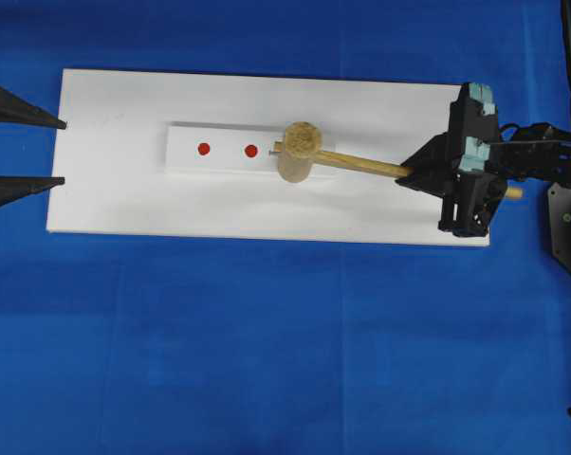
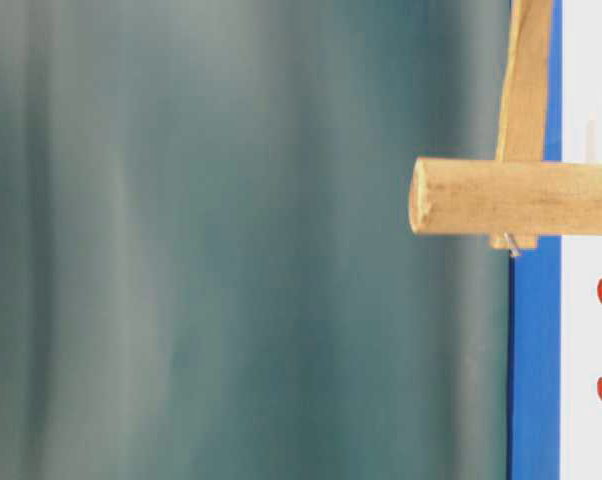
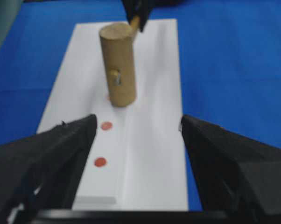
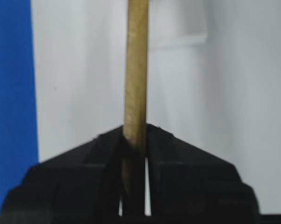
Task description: Hit the mark with a hammer.
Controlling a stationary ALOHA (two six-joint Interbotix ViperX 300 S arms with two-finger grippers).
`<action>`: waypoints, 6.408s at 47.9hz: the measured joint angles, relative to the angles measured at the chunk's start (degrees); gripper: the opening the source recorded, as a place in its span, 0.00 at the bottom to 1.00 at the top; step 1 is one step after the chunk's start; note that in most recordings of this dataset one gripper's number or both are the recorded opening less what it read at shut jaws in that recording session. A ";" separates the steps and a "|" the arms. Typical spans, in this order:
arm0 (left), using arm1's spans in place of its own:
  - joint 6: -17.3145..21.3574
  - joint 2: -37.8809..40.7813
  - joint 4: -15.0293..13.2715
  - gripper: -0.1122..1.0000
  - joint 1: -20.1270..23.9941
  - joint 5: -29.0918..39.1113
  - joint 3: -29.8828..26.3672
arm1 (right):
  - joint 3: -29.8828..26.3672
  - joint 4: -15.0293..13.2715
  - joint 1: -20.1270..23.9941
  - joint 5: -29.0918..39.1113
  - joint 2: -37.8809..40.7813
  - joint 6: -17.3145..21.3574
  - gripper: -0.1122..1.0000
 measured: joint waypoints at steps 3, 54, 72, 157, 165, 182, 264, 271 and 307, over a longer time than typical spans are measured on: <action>-0.09 0.00 0.00 0.72 0.00 0.00 -0.09 | 0.00 0.00 0.00 -0.97 -1.23 -0.09 0.12; -0.09 0.00 0.00 0.72 0.00 0.00 0.00 | -3.08 -4.13 0.00 -2.72 -15.73 -1.05 0.12; 0.00 0.00 0.00 0.72 0.00 0.00 0.00 | -12.22 -4.22 0.44 -3.08 -1.85 -1.14 0.12; -0.09 32.87 -0.18 0.94 7.38 -28.74 -6.33 | -26.28 -4.57 0.97 -3.16 13.45 -1.49 0.12; -0.09 36.91 -0.18 0.94 7.38 -28.83 -9.23 | -26.28 -4.83 1.14 -3.25 13.45 -1.49 0.12; 0.44 37.62 -0.09 0.92 7.47 -28.83 -10.20 | -26.28 -4.83 1.23 -3.25 13.36 -1.49 0.12; -7.29 37.27 -0.26 0.50 5.27 -23.55 -10.46 | -26.46 -4.92 2.29 -2.02 13.36 -1.49 0.88; -23.29 36.47 -0.53 0.50 5.27 -21.97 -10.55 | -26.54 -5.98 2.46 -2.11 13.36 -1.58 0.88; -70.14 32.61 -0.35 0.50 2.46 -13.71 -10.20 | -27.77 -9.49 3.52 -3.16 14.24 -5.71 0.88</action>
